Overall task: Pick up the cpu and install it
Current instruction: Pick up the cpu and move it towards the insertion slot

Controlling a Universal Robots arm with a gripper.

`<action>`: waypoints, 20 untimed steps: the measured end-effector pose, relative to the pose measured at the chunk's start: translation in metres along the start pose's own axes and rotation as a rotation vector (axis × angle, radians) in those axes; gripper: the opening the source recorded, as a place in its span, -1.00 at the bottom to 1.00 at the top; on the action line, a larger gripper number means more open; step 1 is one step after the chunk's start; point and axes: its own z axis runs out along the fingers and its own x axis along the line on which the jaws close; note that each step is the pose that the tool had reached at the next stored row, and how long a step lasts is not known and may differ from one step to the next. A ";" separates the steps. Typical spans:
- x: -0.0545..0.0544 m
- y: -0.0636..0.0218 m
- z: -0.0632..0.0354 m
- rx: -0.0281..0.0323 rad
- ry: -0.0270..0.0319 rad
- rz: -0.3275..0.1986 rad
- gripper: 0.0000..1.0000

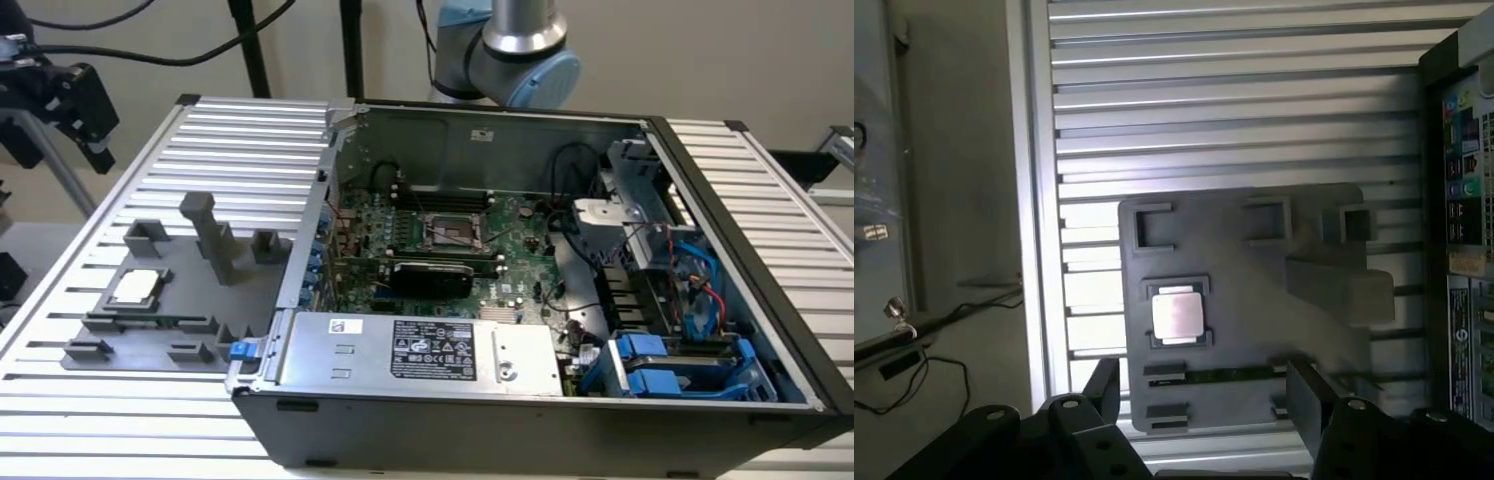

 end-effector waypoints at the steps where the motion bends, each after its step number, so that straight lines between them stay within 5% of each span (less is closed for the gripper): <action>1: 0.000 0.0000 0.0017 0.0002 0.0002 0.000 0.54; 20: 0.002 -0.0017 0.0361 0.0001 0.0002 0.000 0.54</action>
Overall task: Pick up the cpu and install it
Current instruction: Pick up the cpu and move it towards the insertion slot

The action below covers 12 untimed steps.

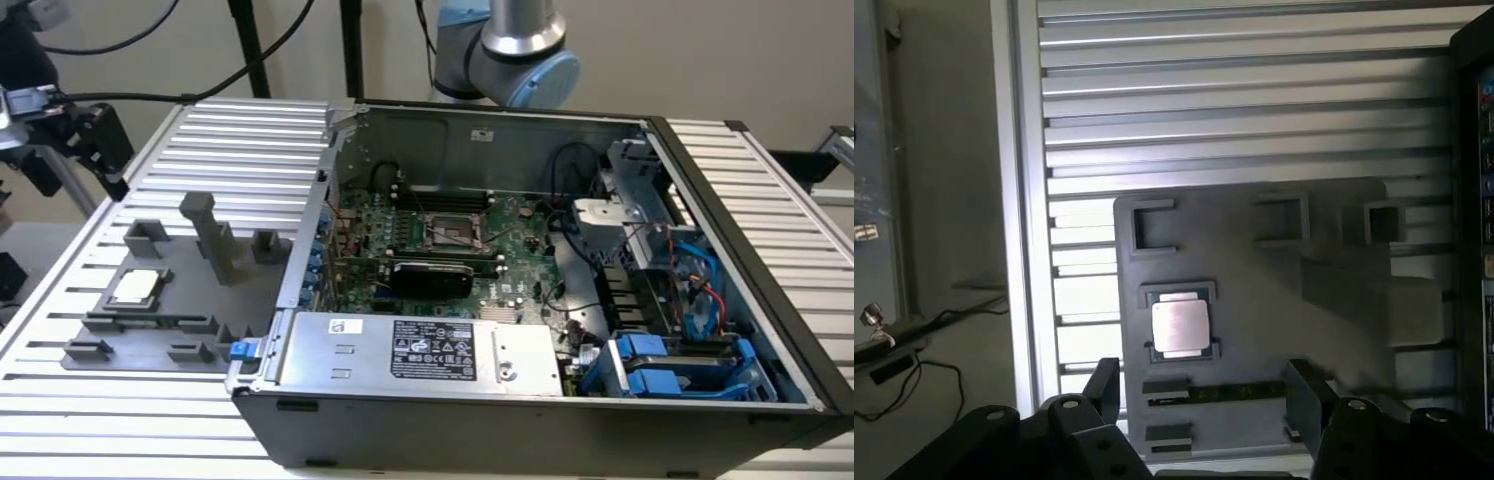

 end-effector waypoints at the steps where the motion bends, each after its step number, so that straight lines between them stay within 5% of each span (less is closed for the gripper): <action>1: 0.000 -0.0001 0.0019 -0.0001 -0.0002 0.000 0.54; 12: 0.001 -0.0011 0.0220 -0.0001 -0.0001 0.000 0.54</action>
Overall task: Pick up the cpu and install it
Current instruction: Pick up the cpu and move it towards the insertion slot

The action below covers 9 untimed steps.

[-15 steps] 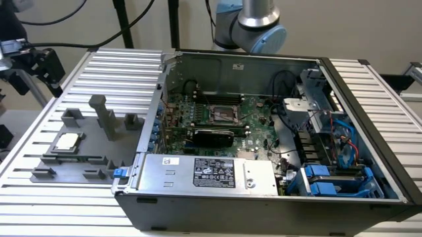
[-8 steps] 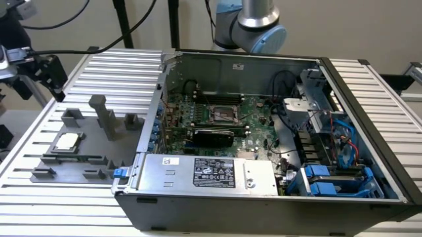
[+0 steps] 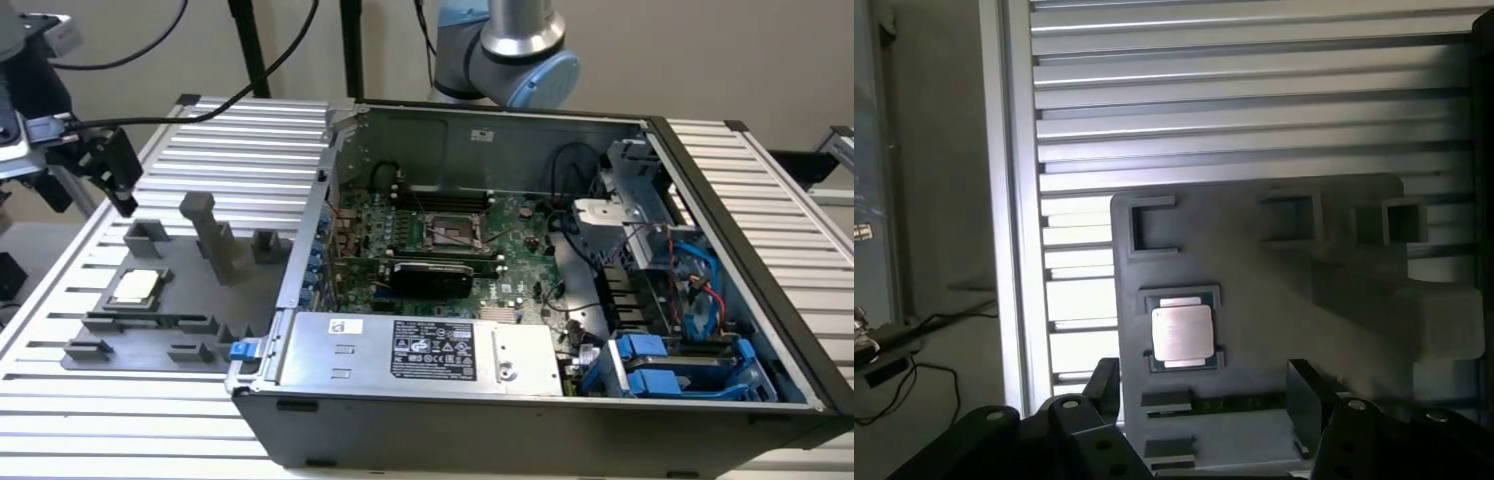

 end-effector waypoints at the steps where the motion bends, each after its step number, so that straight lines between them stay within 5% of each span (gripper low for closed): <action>1: 0.000 -0.0001 0.0017 0.0000 -0.0001 0.000 0.54; 9: 0.001 -0.0008 0.0162 0.0000 -0.0001 0.000 0.54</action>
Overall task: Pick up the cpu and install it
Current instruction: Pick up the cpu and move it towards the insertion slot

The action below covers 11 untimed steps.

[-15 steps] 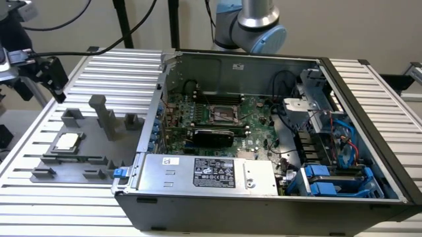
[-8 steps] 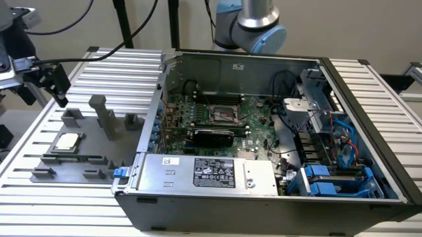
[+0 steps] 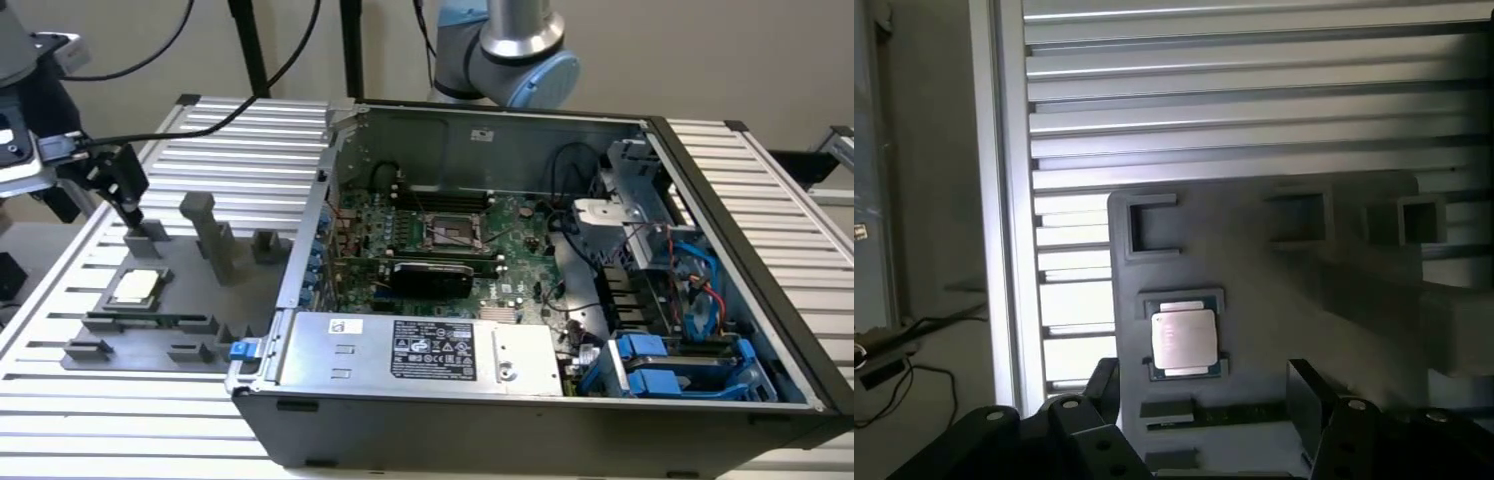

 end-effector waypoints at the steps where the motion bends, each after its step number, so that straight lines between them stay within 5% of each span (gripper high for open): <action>1: 0.000 -0.0001 0.0019 0.0001 0.0002 0.000 0.54; 11: 0.000 -0.0037 0.0199 0.0000 0.0001 0.000 0.54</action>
